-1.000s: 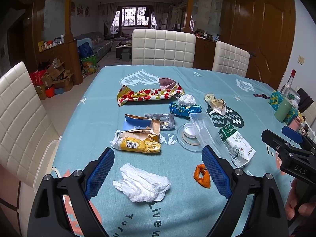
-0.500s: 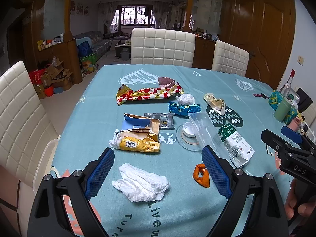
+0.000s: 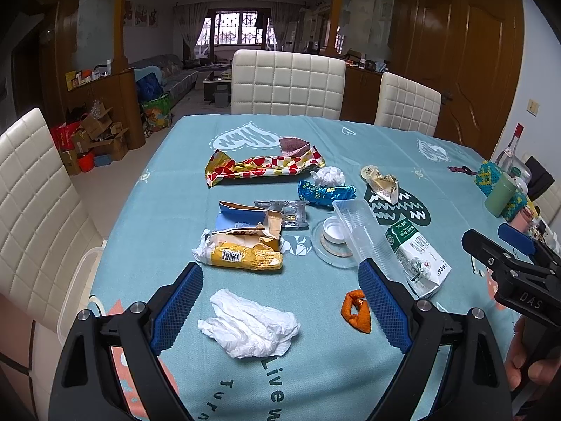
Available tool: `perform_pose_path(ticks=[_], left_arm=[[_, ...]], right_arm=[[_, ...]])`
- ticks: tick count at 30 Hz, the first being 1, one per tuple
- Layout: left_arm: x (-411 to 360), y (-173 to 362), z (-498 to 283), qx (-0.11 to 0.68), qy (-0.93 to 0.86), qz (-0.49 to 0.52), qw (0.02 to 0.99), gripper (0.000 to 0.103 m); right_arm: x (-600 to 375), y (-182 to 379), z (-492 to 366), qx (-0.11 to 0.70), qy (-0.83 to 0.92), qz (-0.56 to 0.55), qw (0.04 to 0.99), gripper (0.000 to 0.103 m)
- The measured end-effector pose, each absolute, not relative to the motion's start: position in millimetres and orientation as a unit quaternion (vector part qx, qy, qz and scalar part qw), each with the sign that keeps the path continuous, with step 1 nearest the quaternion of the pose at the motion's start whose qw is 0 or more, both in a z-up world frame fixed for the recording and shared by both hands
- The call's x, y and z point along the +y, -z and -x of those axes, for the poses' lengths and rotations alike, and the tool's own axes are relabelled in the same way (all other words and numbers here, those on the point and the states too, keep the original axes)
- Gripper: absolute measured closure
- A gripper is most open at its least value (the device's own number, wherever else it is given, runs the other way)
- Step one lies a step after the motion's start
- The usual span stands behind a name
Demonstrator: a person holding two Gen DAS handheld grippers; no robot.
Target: Collect trash
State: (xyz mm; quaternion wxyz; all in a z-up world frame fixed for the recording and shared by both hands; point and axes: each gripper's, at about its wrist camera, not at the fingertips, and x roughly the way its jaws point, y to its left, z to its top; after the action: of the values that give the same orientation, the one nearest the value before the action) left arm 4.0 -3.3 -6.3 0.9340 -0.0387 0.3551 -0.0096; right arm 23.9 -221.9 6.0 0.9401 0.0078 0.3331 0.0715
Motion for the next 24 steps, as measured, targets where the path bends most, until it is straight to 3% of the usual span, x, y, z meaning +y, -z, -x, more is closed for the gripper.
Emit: perform_pose_path(ticks=[24], left_arm=[[4.1, 13.2, -5.0, 0.368, 0.008, 0.044, 0.929, 0.015]], right_arm=[[-223.7, -0.5, -24.7, 0.34, -0.071, -0.011, 0.938, 0.003]])
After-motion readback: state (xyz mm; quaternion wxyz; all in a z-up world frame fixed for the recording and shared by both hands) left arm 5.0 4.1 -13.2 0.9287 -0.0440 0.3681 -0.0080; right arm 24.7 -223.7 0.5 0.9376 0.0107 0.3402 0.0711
